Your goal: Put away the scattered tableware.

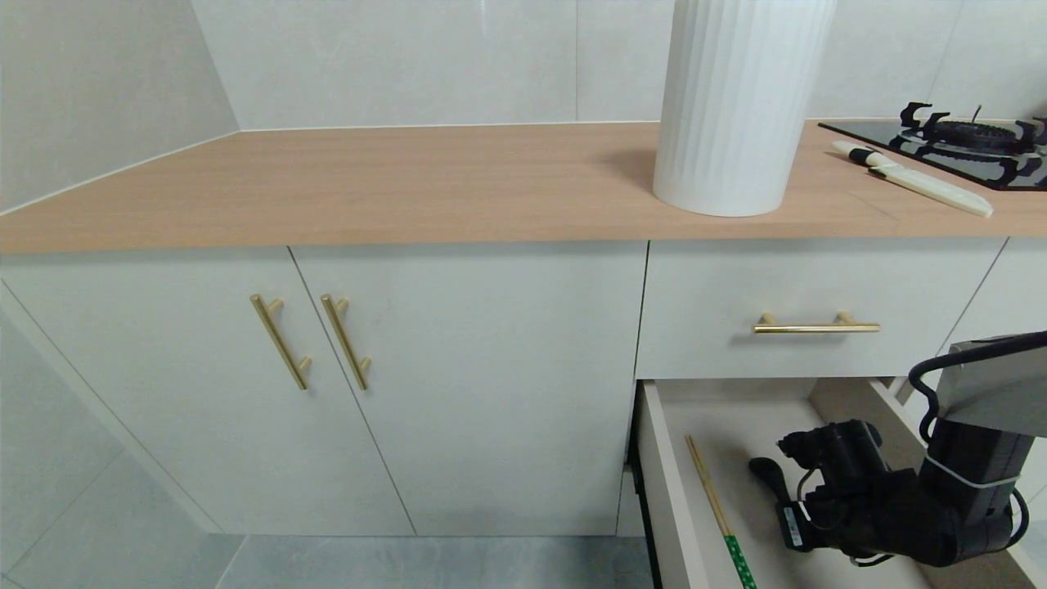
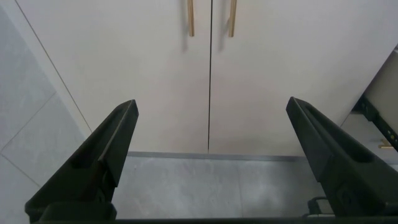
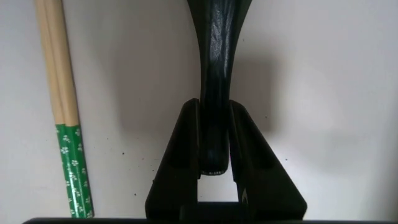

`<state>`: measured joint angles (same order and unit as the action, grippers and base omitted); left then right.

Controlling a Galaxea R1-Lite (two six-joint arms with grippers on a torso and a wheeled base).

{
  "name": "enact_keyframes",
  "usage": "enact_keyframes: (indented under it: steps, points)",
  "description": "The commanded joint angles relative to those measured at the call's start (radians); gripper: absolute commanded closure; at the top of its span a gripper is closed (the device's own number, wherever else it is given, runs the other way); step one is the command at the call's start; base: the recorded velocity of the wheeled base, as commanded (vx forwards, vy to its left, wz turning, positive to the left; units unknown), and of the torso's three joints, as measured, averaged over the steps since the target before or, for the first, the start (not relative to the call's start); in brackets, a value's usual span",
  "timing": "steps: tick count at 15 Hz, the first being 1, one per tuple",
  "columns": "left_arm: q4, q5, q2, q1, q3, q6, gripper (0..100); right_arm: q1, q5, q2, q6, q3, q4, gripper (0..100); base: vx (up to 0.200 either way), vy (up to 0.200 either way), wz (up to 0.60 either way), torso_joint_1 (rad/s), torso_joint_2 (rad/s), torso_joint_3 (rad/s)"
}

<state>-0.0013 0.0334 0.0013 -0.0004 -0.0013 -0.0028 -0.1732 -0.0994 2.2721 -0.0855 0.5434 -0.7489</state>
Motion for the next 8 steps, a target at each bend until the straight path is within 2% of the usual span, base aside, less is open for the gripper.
enact_keyframes:
  steps: [1,2,3,8]
  points:
    - [0.0,0.0,0.0,-0.001,0.0,0.0,0,0.0,0.0,0.003,0.0,-0.002,-0.01,100,0.0,0.0,0.0,0.0,0.0,0.0]
    - [0.0,0.0,0.0,-0.001,0.0,0.0,0,0.0,-0.002,0.003,0.0,-0.002,-0.012,100,0.0,0.0,0.0,0.0,0.0,0.0]
    - [0.0,0.0,0.0,-0.001,0.0,0.0,0,0.0,-0.003,0.003,0.0,-0.002,-0.012,0,0.0,0.0,0.0,0.0,0.0,0.0]
    - [0.0,0.0,0.0,0.0,0.0,0.0,0,0.0,-0.008,-0.025,-0.002,-0.01,-0.012,0,0.0,0.0,0.0,0.0,0.0,0.0]
